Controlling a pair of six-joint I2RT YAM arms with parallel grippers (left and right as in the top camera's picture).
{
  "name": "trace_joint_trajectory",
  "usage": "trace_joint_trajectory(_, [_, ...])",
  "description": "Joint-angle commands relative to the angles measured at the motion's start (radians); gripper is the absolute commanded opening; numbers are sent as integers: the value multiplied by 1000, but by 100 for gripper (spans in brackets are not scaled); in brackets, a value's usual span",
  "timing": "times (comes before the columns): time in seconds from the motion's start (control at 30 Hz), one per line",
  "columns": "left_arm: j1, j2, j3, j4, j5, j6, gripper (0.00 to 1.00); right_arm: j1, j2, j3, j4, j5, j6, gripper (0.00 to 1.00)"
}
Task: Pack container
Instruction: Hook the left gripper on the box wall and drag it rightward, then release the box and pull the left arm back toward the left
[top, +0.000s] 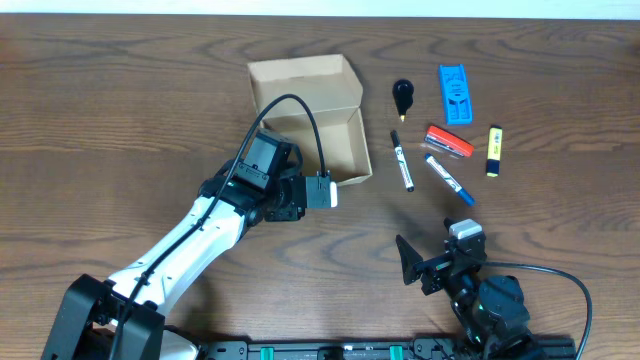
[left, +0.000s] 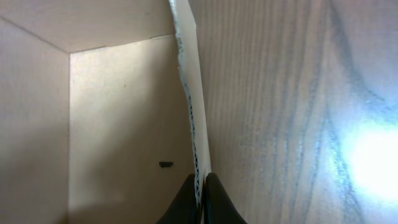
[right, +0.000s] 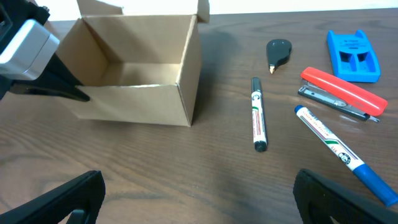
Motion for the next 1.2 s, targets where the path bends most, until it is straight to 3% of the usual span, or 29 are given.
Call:
trace_joint_trajectory(0.0, [2,-14,23,-11,56,36,5,6,-6,-4,-1,5,-11,99])
trace_joint_trajectory(0.23, [7,-16,23,-11,78,35,5,6,-6,-4,-1,5,-11,99])
trace_joint_trajectory(0.67, [93,-51,34,-50,303,36,5,6,-6,-4,-1,5,-10,99])
trace_joint_trajectory(0.8, [94,-51,34,-52,299,36,5,6,-6,-4,-1,5,-11,99])
trace_joint_trajectory(0.83, [94,-51,34,-51,298,35,9,6,-6,-4,-1,5,-11,99])
trace_joint_trajectory(0.87, [94,-51,34,-50,291,29,34,6,-6,-4,-1,5,-10,99])
trace_joint_trajectory(0.9, [94,-51,34,-45,281,6,79,6,-6,-4,0,5,-11,99])
trace_joint_trajectory(0.93, [94,-51,34,-39,275,-16,95,6,-6,-3,-1,5,-10,99])
trace_joint_trajectory(1.17, [94,-167,41,-36,276,-183,95,6,-6,-4,-1,5,-10,99])
